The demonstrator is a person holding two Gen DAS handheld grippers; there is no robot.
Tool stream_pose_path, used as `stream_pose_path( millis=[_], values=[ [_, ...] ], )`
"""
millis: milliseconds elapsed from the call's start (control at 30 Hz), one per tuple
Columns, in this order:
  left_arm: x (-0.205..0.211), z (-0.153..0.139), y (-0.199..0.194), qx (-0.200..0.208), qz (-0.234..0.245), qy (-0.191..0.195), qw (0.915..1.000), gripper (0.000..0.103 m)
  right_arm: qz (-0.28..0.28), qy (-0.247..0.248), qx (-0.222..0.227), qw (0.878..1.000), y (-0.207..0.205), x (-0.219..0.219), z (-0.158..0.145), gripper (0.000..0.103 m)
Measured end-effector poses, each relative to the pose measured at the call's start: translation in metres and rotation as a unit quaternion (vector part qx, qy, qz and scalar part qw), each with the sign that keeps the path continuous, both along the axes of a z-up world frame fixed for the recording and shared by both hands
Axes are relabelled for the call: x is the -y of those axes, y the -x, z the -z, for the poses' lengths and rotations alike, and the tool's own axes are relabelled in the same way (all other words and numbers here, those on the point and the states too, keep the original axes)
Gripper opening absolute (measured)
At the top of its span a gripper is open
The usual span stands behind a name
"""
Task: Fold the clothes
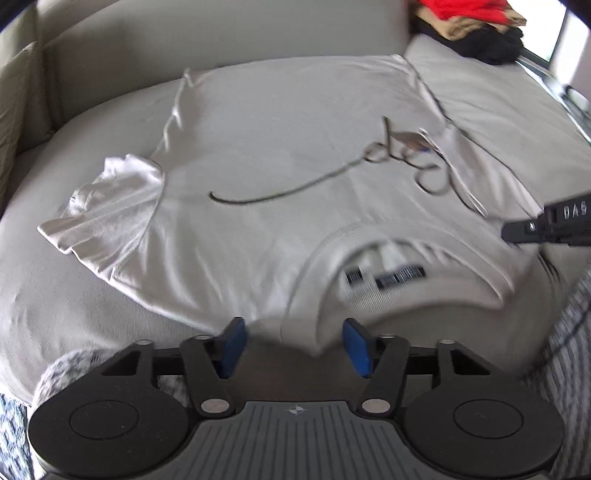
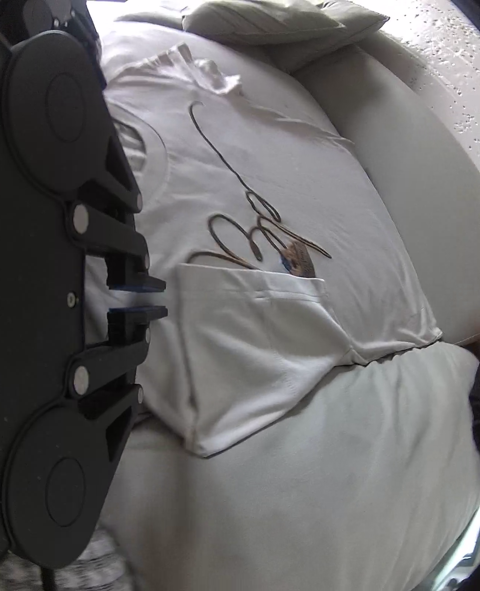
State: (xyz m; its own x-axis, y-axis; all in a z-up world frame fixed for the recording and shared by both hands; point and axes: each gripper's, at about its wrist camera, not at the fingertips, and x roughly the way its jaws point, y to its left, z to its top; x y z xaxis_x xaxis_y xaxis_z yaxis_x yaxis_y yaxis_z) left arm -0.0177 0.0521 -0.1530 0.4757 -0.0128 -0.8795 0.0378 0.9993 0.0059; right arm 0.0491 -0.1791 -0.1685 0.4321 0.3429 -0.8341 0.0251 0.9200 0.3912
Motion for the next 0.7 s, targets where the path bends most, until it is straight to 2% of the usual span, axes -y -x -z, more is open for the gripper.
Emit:
stream_pose_path(
  millis=[33, 67, 133, 233, 300, 367, 433, 567, 633, 700],
  values=[
    [-0.006, -0.002, 0.003, 0.003, -0.006, 0.009, 0.9999, 0.050, 0.002, -0.013, 0.004, 1.000, 0.004, 0.002, -0.004, 0.018],
    [-0.015, -0.005, 0.005, 0.011, -0.018, 0.016, 0.9997, 0.050, 0.004, -0.026, 0.013, 1.000, 0.007, 0.002, -0.008, 0.029],
    [-0.036, -0.013, 0.007, 0.029, -0.051, 0.025, 0.9980, 0.051, 0.008, -0.060, 0.020, 0.998, 0.009, -0.001, -0.013, 0.041],
    [-0.074, -0.022, 0.006, 0.058, -0.106, 0.016, 0.9926, 0.054, 0.004, -0.117, 0.017, 0.993, 0.007, -0.010, -0.014, 0.044],
    [-0.107, -0.025, 0.004, 0.070, -0.150, 0.038, 0.9855, 0.056, -0.007, -0.141, 0.008, 0.990, 0.002, -0.022, -0.011, 0.049],
    [-0.144, -0.026, 0.004, 0.083, -0.198, 0.078, 0.9736, 0.057, -0.018, -0.160, 0.000, 0.987, -0.002, -0.035, -0.007, 0.053],
    [-0.182, -0.021, 0.001, 0.099, -0.245, 0.115, 0.9575, 0.058, -0.024, -0.170, -0.009, 0.985, -0.008, -0.047, -0.001, 0.054],
    [-0.242, 0.002, -0.002, 0.115, -0.336, 0.187, 0.9160, 0.054, -0.022, -0.161, -0.030, 0.986, -0.014, -0.065, 0.011, 0.054],
    [-0.260, 0.015, -0.007, 0.122, -0.355, 0.223, 0.8997, 0.052, -0.016, -0.160, -0.039, 0.986, -0.013, -0.067, 0.017, 0.054],
    [-0.271, 0.025, -0.013, 0.129, -0.362, 0.249, 0.8892, 0.051, -0.013, -0.164, -0.043, 0.985, -0.012, -0.067, 0.020, 0.055]
  ],
)
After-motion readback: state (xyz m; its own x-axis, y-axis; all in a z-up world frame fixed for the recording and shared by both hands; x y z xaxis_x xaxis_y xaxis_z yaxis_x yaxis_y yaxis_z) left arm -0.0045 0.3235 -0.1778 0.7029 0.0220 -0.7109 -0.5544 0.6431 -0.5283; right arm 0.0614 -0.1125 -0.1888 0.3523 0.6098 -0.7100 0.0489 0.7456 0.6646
